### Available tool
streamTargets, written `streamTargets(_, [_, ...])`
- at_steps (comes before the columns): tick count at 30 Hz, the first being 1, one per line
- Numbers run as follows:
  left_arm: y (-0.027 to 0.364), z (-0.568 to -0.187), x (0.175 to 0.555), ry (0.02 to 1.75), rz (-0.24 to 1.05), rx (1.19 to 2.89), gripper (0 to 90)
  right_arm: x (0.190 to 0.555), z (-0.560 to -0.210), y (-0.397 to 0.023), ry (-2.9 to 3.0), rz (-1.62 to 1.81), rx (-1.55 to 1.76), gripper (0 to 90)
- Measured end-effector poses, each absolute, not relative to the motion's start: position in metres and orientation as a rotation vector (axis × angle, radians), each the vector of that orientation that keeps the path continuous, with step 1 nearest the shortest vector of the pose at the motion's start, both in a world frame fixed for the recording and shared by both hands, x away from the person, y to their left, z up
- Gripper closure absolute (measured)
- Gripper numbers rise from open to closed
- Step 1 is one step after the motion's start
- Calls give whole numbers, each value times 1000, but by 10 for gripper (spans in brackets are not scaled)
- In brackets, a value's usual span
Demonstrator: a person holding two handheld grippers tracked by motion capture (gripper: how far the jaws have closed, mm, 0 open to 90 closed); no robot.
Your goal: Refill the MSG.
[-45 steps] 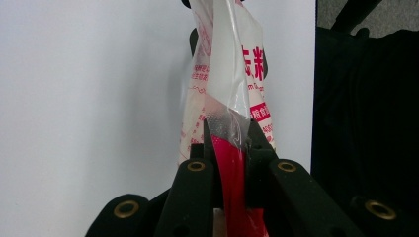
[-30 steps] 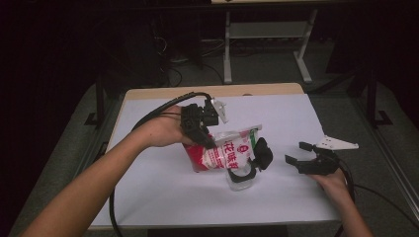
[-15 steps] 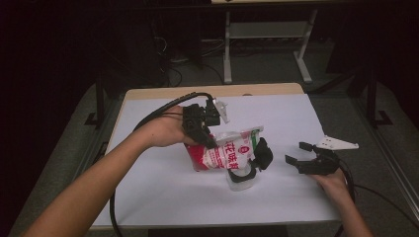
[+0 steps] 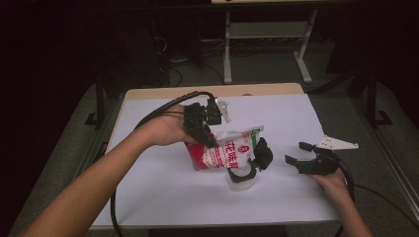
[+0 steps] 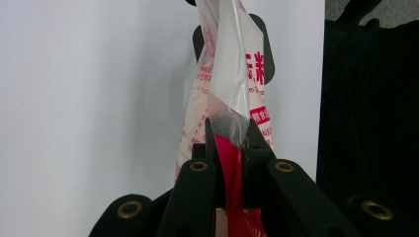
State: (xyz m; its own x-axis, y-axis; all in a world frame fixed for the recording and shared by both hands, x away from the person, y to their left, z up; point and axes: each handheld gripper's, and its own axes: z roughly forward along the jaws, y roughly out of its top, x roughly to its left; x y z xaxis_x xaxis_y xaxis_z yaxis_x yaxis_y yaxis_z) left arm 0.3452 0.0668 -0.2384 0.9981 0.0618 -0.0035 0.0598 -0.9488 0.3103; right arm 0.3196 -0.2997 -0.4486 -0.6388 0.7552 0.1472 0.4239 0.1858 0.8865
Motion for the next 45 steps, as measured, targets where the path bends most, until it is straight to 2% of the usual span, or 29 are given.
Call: streamTargets(45, [54, -231, 343, 65, 14, 2865, 864, 319, -447, -301, 2135, 1441, 1117, 140])
